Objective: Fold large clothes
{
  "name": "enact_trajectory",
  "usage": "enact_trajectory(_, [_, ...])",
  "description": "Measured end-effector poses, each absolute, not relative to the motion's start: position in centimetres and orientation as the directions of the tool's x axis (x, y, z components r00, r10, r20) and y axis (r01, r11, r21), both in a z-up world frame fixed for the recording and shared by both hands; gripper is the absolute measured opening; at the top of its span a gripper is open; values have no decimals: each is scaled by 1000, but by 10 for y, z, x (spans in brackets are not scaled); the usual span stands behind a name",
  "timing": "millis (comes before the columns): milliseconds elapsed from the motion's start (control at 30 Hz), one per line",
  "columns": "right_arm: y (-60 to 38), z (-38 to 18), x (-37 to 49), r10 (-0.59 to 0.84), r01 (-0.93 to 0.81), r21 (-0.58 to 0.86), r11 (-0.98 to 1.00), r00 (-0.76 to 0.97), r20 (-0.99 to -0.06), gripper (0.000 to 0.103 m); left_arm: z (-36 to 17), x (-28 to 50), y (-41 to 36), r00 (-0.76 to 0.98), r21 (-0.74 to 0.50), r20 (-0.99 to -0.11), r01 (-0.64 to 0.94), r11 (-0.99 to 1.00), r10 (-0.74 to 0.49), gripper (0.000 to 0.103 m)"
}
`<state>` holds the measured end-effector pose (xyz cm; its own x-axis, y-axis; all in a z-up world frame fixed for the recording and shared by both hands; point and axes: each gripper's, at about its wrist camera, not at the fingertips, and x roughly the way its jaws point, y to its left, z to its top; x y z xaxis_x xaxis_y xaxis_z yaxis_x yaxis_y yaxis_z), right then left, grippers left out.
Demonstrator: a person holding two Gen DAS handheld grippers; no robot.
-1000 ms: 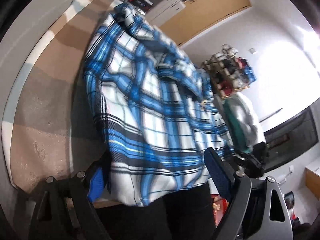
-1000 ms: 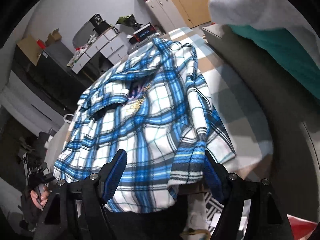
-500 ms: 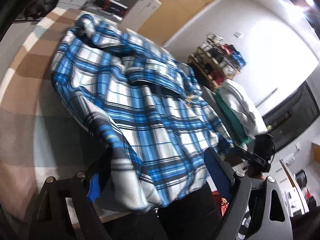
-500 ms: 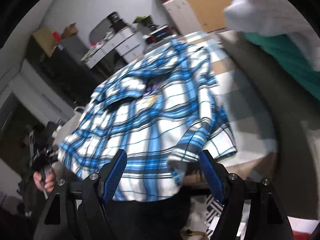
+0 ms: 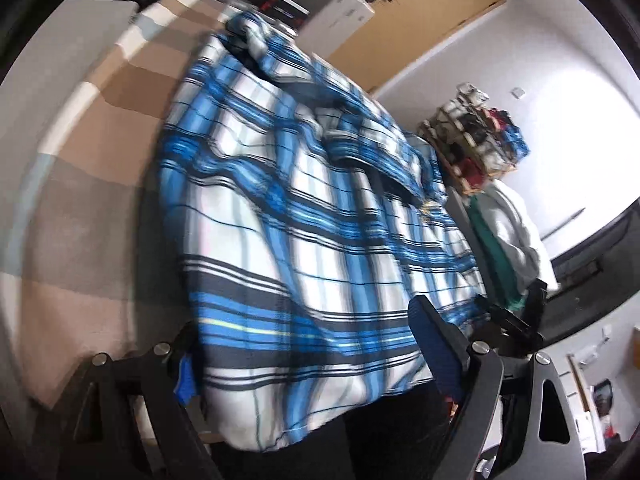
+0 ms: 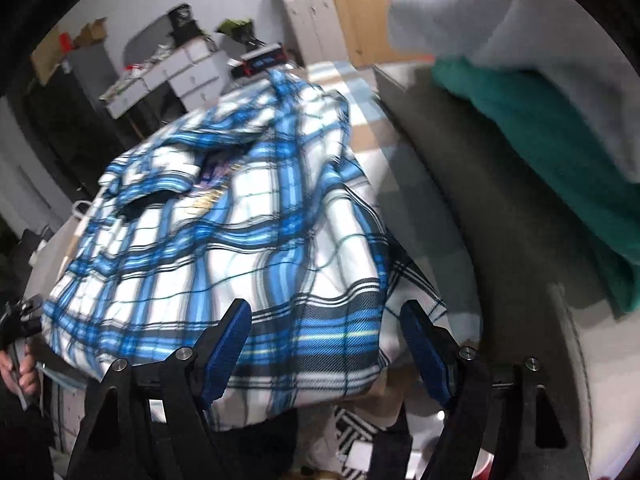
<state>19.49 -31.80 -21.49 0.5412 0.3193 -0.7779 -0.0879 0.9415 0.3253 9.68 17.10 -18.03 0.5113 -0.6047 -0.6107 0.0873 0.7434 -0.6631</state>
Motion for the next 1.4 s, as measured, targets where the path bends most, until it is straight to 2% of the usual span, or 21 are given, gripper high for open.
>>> enact_trajectory(33, [-318, -214, 194, 331, -91, 338, 937, 544, -771, 79, -179, 98, 167, 508, -657, -612, 98, 747, -606, 85])
enact_trajectory(133, [-311, -214, 197, 499, -171, 481, 860, 476, -724, 79, -171, 99, 154, 505, -635, -606, 158, 756, -614, 85])
enact_trajectory(267, [-305, -198, 190, 719, -299, 664, 685, 425, -550, 79, -170, 100, 151, 506, -634, -604, 163, 756, -615, 85])
enact_trajectory(333, [-293, -186, 181, 758, -385, 656, 649, 401, -515, 79, -173, 100, 154, 507, -639, -604, 154, 754, -615, 85])
enact_trajectory(433, [-270, -172, 164, 698, -494, 497, 713, 434, -570, 79, -179, 99, 158, 501, -649, -608, 133, 749, -616, 85])
enact_trajectory(500, [-273, -172, 158, 628, -478, 416, 774, 489, -606, 79, -182, 97, 161, 498, -654, -608, 127, 746, -618, 85])
enact_trajectory(633, [-316, -179, 168, 547, -312, 461, 831, 611, -572, 79, -181, 95, 161, 505, -654, -605, 126, 746, -616, 85])
enact_trajectory(700, [-336, -193, 181, 461, -185, 458, 870, 636, -619, 84, -180, 95, 161, 502, -646, -612, 128, 752, -611, 85])
enact_trajectory(800, [-343, -210, 201, 470, -113, 509, 853, 589, -658, 84, -180, 94, 160, 500, -642, -617, 127, 756, -608, 85])
enact_trajectory(933, [-334, -214, 214, 500, -115, 528, 841, 538, -679, 84, -179, 93, 160, 503, -645, -618, 115, 755, -605, 85])
enact_trajectory(1033, [-326, -217, 219, 573, -142, 587, 797, 481, -663, 83, -179, 93, 158, 500, -639, -625, 112, 761, -599, 85])
enact_trajectory(1133, [-317, -218, 221, 565, -148, 565, 812, 443, -696, 84, -177, 96, 154, 489, -620, -649, 105, 777, -583, 85])
enact_trajectory(1167, [-315, -218, 223, 556, -144, 555, 819, 438, -706, 80, -176, 97, 152, 485, -611, -660, 98, 786, -574, 85])
enact_trajectory(1233, [-312, -219, 225, 542, -121, 549, 827, 436, -719, 64, -175, 100, 150, 471, -590, -691, 72, 804, -549, 82])
enact_trajectory(1267, [-311, -221, 224, 541, -117, 550, 827, 432, -721, 34, -174, 101, 149, 467, -573, -710, 50, 818, -526, 75])
enact_trajectory(1300, [-313, -222, 223, 537, -118, 545, 830, 433, -724, 12, -173, 101, 148, 466, -555, -727, 34, 831, -505, 71])
enact_trajectory(1333, [-312, -223, 221, 524, -118, 531, 839, 438, -730, 12, -173, 101, 147, 465, -527, -747, 24, 850, -476, 59])
enact_trajectory(1367, [-311, -224, 216, 512, -122, 518, 847, 450, -732, 11, -173, 101, 147, 461, -494, -769, 14, 869, -444, 31])
enact_trajectory(1400, [-310, -225, 211, 495, -118, 502, 857, 464, -735, 8, -176, 101, 147, 448, -469, -789, 0, 883, -419, 13])
